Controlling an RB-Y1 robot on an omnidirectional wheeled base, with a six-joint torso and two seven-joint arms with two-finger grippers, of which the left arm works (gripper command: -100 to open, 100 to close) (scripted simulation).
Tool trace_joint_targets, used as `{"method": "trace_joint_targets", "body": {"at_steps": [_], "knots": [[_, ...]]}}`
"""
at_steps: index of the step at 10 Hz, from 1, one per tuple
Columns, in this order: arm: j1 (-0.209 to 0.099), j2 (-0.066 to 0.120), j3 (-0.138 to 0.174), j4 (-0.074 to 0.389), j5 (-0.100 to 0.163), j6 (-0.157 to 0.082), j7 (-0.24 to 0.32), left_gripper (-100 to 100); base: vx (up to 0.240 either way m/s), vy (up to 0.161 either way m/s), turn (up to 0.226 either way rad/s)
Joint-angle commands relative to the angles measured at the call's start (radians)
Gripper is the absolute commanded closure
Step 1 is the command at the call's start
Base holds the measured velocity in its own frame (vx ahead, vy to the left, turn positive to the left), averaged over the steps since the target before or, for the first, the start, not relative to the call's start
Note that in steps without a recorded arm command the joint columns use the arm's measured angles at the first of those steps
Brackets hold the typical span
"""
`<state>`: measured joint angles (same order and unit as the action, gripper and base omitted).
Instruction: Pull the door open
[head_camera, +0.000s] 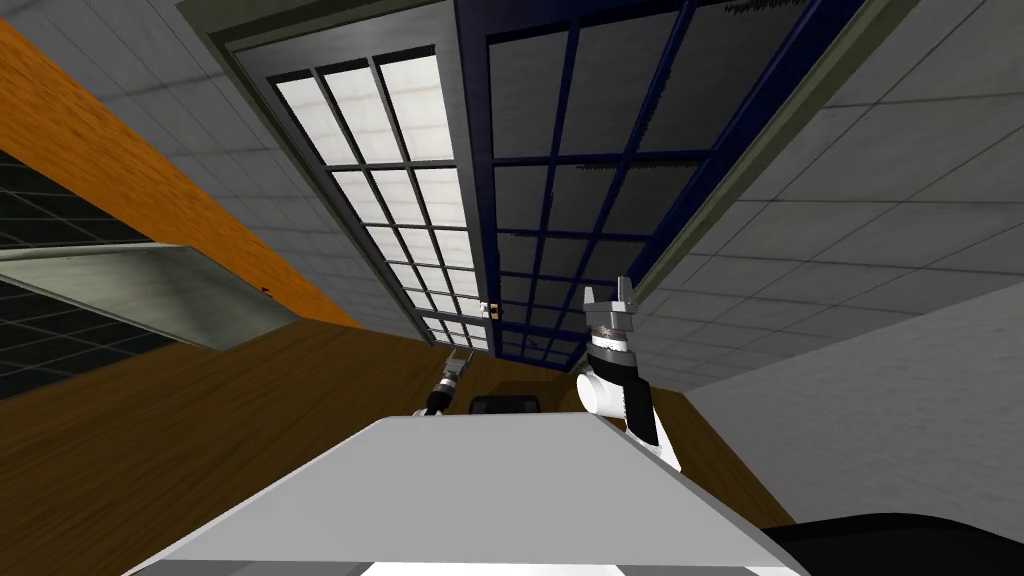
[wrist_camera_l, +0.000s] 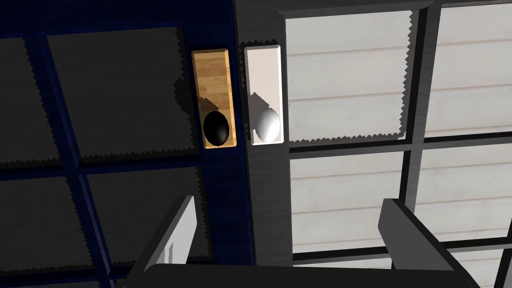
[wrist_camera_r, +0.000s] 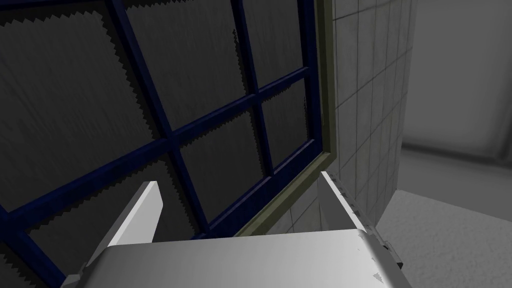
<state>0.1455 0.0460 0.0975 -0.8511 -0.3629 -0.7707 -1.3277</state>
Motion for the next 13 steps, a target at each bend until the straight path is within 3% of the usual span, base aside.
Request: {"method": "trace_joint_targets", "body": {"at_steps": [1,2,4,7,13], "knots": [[0.004,0.016,0.029,0.029,0.013,-0.005,-0.01,-100,-0.072,-0.029,-0.087],[0.004,0.016,0.029,0.029,0.013,-0.005,-0.01,-100,-0.077,-0.022,-0.038],[0.016,0.035,0.066,0.054,0.03,-0.002,-0.02,-100,-0.088,-0.021,-0.073],[0.022,0.043,0.085,0.067,0.038,0.0,-0.025,-100,-0.082,-0.003,-0.037],[0.047,0.074,0.204,0.146,0.092,0.008,-0.061,-100,-0.109,0.013,-0.099]]}}
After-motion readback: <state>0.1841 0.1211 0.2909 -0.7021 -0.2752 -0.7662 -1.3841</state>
